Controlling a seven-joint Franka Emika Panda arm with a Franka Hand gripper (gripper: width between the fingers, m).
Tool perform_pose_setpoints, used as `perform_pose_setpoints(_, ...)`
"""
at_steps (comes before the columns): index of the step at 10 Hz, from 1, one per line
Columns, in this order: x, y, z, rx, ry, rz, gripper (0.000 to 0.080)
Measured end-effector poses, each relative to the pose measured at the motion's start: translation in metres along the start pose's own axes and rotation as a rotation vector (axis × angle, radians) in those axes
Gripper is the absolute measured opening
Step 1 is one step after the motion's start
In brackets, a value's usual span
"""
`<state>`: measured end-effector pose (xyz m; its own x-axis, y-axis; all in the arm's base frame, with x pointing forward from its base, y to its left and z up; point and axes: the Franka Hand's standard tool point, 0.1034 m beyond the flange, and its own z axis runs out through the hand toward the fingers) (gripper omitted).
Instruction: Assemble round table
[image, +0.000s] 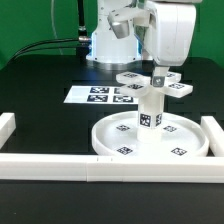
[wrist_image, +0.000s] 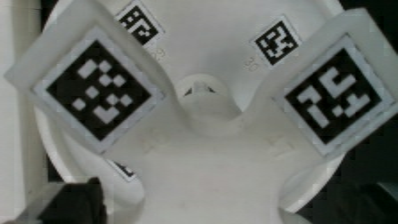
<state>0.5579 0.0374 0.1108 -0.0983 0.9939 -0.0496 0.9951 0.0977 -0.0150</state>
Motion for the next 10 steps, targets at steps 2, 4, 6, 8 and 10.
perform_pose_setpoints(2,0.0001,-0.0001,0.006,0.009,-0.002,0.0,0.0649)
perform_pose_setpoints(4,0.0003,-0.0017,0.0109,0.017,-0.003,0.001,0.0649)
perform_pose_setpoints(6,0.0002,-0.002,0.0115,0.017,-0.003,0.002,0.0649)
perform_pose_setpoints(8,-0.0003,-0.0021,0.0117,0.018,-0.003,0.014,0.0525)
perform_pose_setpoints(10,-0.001,-0.0022,0.0118,0.018,-0.003,0.039,0.0443)
